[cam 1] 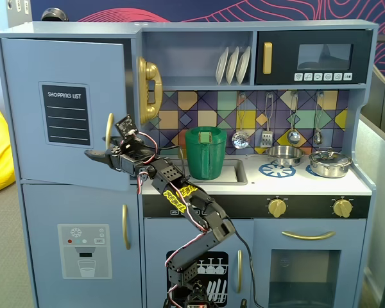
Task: Open the left cabinet door
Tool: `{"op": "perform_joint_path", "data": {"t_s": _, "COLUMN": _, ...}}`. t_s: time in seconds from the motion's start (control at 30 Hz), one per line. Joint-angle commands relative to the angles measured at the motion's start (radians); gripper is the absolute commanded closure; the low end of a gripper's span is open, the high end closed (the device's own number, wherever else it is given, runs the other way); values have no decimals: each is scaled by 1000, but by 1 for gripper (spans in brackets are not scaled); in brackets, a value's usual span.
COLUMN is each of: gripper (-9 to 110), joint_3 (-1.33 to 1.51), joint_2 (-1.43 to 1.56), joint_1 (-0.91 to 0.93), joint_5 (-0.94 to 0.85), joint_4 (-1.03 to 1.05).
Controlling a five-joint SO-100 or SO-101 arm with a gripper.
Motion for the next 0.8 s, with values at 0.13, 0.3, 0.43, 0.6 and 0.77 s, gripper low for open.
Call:
{"op": "perform_joint_path", "data": {"t_s": 0.13, "gripper": 80, "joint_3": 29, "joint_2": 152, "joint_1": -40, "joint_5": -44, "joint_4": 71}}
{"op": "perform_joint_path", "data": {"t_s": 0.3, "gripper": 81, "joint_3": 61, "joint_2": 212, "joint_1": -2, "joint_5": -29, "joint_4": 67}}
{"op": "perform_joint_path", "data": {"t_s": 0.43, "gripper": 81, "joint_3": 94, "joint_2": 299, "joint_1": 86, "joint_5": 21, "joint_4": 147}}
{"op": "perform_joint_path", "data": {"t_s": 0.6, "gripper": 81, "joint_3": 104, "joint_2": 387, "joint_1": 178, "joint_5": 64, "joint_4": 259}}
{"op": "perform_joint_path", "data": {"t_s": 0.77, "gripper": 81, "joint_3": 127, "joint_2": 414, "joint_1": 357, "joint_5": 187, "joint_4": 298}}
